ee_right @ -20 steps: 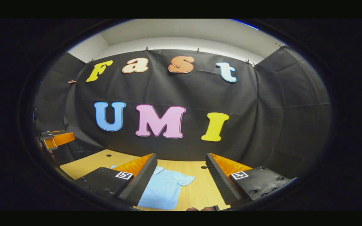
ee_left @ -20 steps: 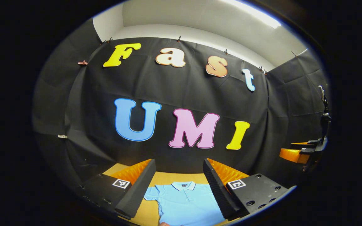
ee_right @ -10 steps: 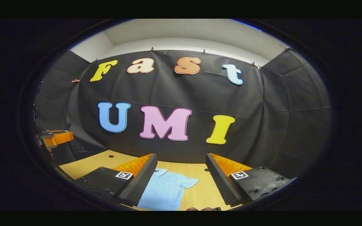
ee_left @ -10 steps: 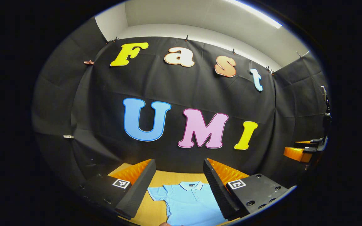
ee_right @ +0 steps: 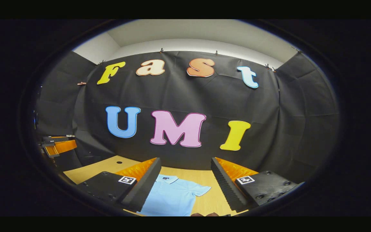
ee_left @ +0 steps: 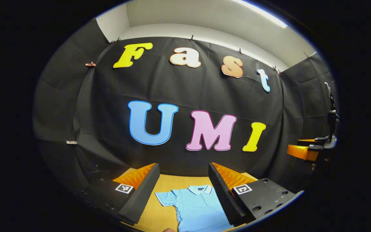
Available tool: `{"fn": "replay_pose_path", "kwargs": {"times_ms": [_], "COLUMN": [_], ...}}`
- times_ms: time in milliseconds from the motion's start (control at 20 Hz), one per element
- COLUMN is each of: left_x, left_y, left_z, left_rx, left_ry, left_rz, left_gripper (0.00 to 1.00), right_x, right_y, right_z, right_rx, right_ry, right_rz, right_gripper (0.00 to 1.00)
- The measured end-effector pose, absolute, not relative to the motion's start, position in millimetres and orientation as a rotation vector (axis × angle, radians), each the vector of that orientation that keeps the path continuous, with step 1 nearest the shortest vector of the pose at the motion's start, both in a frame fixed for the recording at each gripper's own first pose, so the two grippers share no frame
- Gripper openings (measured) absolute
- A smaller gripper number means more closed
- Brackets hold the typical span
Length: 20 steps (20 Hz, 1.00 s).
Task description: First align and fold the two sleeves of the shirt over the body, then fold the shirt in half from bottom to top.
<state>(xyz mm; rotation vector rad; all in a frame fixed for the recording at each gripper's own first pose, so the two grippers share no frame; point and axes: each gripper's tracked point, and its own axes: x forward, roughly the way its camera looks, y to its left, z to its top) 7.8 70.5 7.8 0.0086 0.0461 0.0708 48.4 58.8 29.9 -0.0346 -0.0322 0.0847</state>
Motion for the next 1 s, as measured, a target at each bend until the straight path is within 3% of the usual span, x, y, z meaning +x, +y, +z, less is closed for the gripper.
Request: {"fn": "replay_pose_path", "kwargs": {"times_ms": [450, 1000], "left_x": [26, 105], "left_y": [84, 84], "left_z": [3, -14], "left_rx": [-0.004, 0.033], "left_ry": [0.064, 0.097], "left_rz": [0.108, 0.199], "left_gripper": [0.97, 0.97], "right_x": [139, 299], "right_y": [60, 25], "right_z": [28, -110], "right_rx": [-0.081, -0.101], "right_ry": [0.016, 0.250], "right_rz": [0.147, 0.234], "right_gripper": [0.96, 0.97]}}
